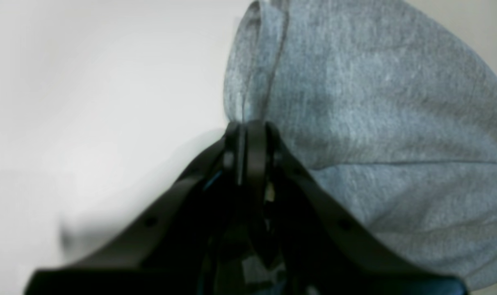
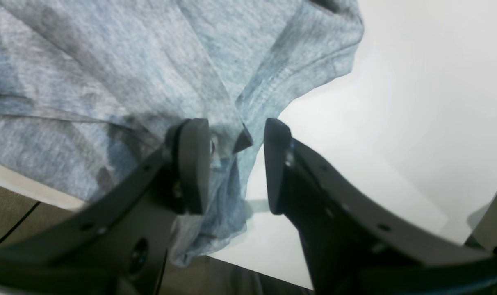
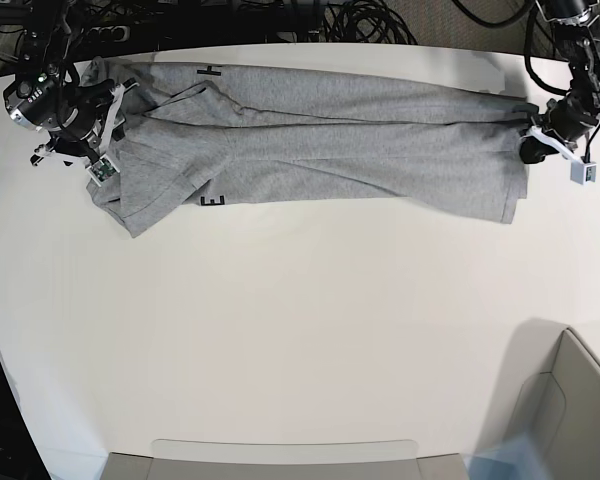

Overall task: Fold the T-shirt properly
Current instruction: 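Lower the folded edge and smooth it with both grippers, then release the shirt with the left gripper and lift it away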

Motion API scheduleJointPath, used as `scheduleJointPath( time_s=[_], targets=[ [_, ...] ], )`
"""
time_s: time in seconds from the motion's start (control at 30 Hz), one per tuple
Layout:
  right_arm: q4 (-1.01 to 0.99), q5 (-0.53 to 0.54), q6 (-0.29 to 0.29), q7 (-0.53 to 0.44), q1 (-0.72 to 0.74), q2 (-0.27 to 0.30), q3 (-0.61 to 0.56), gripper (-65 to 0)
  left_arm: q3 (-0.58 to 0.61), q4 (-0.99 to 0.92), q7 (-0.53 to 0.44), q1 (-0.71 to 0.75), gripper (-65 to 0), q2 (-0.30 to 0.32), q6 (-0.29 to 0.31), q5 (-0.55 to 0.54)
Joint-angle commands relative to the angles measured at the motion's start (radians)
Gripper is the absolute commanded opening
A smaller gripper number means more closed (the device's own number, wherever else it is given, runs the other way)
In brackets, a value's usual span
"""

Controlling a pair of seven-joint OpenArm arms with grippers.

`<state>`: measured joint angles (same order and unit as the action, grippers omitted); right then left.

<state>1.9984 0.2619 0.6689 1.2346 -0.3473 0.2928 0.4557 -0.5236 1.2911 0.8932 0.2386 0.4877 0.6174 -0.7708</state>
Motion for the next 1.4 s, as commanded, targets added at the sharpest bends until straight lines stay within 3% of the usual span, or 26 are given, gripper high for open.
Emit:
scheduleJointPath(
  time_s=[0.0, 0.17, 0.3, 0.37, 0.5, 0.77, 1.17, 1.37],
  targets=[
    [0.019, 0.006, 0.018, -0.008, 0.004, 0.012, 0.004, -42.6, 0.003, 0.014, -0.003, -0.002, -65.0, 0.022, -0.003, -0.003],
    [0.019, 0.006, 0.018, -0.008, 0.003, 0.012, 0.004, -42.6, -0.005, 0.012, 0.005, -0.002, -65.0, 0.013, -0.003, -0.009],
    [0.019, 0.006, 0.018, -0.008, 0.003, 0.012, 0.004, -42.6, -0.007, 0.017, 0.005, 0.005, -50.6, 0.015, 0.002, -0.014],
    [0.019, 0.006, 0.018, -0.008, 0.003, 0.012, 0.004, -42.6, -0.007, 0.018, 0.031, 0.005, -48.3, 0.019, 0.005, -0.045],
    [0.019, 0.006, 0.018, -0.008, 0.003, 0.013, 0.004, -42.6, -0.007, 0.015, 0.088, -0.002, -48.4, 0.022, -0.003, -0.14],
    [0.019, 0.006, 0.018, -0.008, 0.001, 0.013, 0.004, -42.6, -0.007, 0.015, 0.096, -0.005, -48.2, 0.053, 0.034, -0.143],
    [0.019, 0.006, 0.018, -0.008, 0.006, 0.012, 0.002, -42.6, -0.007, 0.018, 0.1, -0.087, -48.1, 0.171, 0.032, -0.141],
    [0.023, 0.006, 0.018, -0.008, 0.003, 0.013, 0.002, -42.6, -0.007, 0.018, 0.1, -0.213, -48.0, 0.228, 0.017, -0.141]
  ],
)
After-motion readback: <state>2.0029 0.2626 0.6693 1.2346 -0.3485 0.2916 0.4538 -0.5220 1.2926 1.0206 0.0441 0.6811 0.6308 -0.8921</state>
